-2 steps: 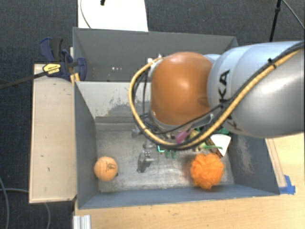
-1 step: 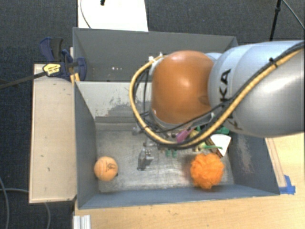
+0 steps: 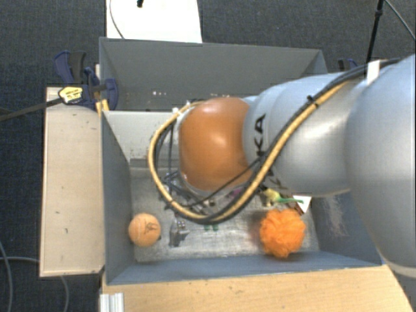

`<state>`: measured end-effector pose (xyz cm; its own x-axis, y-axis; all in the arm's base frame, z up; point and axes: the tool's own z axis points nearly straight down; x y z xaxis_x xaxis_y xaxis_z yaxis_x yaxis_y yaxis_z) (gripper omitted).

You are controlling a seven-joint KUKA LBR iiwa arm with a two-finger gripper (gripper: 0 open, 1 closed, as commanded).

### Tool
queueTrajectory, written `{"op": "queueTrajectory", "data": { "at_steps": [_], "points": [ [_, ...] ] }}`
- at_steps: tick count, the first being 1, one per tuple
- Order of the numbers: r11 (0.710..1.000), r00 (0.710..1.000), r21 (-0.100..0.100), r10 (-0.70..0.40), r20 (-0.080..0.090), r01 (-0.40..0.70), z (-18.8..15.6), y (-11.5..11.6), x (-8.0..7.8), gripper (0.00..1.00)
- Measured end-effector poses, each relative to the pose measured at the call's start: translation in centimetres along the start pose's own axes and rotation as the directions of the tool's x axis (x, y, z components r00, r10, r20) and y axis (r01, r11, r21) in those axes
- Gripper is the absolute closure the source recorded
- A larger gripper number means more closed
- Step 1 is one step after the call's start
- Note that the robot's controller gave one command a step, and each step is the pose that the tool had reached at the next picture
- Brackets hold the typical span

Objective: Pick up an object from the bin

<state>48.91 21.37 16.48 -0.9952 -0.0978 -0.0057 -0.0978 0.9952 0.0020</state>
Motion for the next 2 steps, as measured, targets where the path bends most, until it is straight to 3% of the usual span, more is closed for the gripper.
{"op": "queueTrajectory", "data": {
  "at_steps": [1, 2],
  "points": [
    [0.999, 0.999, 0.000, 0.047, -0.003, -0.047, 0.4, 4.2, -0.4, 0.00],
    [0.990, 0.990, 0.000, -0.144, -0.003, 0.144, 4.8, 4.1, -0.6, 0.00]
  ]
}}
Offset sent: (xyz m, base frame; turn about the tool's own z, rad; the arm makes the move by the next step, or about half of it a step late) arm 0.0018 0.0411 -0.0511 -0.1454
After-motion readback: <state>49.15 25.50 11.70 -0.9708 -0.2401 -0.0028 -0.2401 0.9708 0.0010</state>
